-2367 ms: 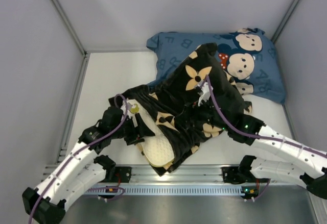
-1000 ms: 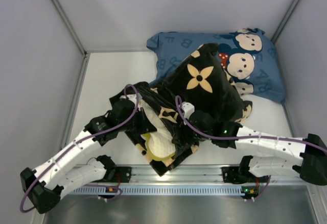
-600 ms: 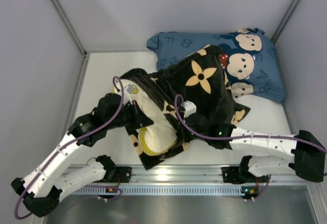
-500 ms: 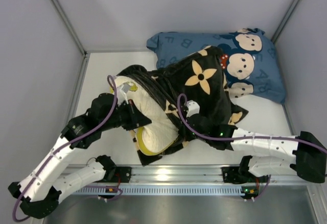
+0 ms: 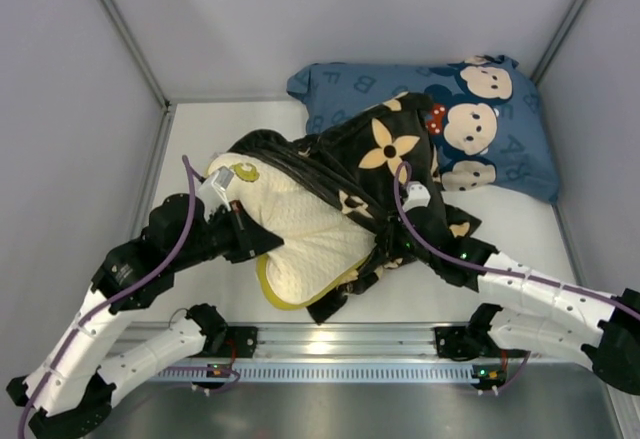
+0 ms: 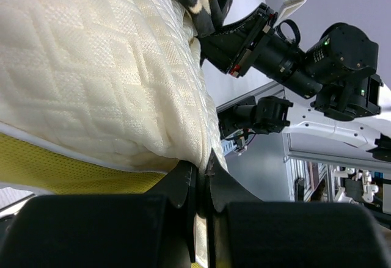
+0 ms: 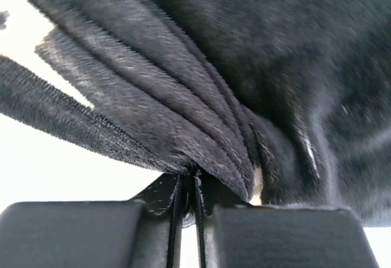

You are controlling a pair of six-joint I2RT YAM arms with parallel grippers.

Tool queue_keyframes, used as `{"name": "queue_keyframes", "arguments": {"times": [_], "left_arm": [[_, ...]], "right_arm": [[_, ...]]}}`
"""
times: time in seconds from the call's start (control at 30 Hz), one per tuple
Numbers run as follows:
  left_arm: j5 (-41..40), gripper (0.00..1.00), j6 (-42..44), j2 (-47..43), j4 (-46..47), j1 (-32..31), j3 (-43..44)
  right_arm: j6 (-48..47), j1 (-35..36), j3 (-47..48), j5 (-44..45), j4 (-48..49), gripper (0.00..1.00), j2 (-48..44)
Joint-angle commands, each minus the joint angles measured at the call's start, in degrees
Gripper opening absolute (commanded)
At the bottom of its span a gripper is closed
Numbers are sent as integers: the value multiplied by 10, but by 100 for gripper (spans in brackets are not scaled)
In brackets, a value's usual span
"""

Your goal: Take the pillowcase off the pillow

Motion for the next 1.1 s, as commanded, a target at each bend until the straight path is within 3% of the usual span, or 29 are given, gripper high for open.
{"name": "queue_keyframes", "arguments": {"times": [0.0,0.1,0.2,0.37,0.7,1.07], "left_arm": [[13,0,-16,-51,62,0,5],[13,0,-23,-74,75,0,-30],[13,0,-30,-89,83,0,-60],[18,0,-42,-103,92,0,-97],[23,0,-59,-137,100,0,-149],[41,0,-62,-139,125,0,-185]], "right_arm": [[-101,-15,44,-57,-23,27,1],[-141,5,109,-136,-54,66,9],[-168,27,165,-157,-54,76,9],[-195,26,256,-158,-34,79,93],[-218,28,495,-232,-46,77,381],[-258,48,575,-234,-51,74,498]]}}
